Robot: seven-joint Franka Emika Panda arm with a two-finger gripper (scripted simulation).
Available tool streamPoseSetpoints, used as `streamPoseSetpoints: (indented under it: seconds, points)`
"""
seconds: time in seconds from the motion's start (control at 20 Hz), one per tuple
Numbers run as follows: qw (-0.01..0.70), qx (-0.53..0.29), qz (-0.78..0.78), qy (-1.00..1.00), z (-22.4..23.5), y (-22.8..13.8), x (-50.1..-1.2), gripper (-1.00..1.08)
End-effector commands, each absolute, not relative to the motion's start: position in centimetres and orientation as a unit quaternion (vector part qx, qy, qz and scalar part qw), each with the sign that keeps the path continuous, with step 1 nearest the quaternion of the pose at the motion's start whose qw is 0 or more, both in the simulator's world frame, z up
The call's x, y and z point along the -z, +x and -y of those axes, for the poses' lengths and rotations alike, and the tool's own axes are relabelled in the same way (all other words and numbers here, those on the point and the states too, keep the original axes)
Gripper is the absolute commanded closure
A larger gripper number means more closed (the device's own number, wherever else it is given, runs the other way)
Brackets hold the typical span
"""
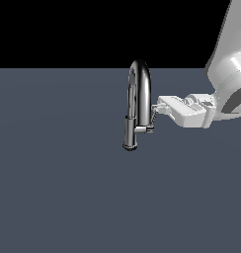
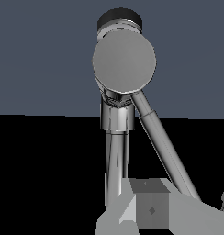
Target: Turn on the faucet by rotating a designated handle.
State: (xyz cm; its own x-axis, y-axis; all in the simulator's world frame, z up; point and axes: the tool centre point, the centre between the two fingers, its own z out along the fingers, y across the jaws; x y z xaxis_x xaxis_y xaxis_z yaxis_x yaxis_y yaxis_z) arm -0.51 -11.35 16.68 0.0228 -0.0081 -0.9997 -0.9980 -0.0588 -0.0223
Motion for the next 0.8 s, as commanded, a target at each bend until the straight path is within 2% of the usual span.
streamPoseSetpoints:
  seconds: [0.0, 0.75]
  points:
    - [0.488, -0.507, -0.481, -0.522, 11.3, -0.9, -16.4, 1.08]
    - [0.487, -0.513, -0.477, -0.522, 11.2, -6.0, -12.9, 1.08]
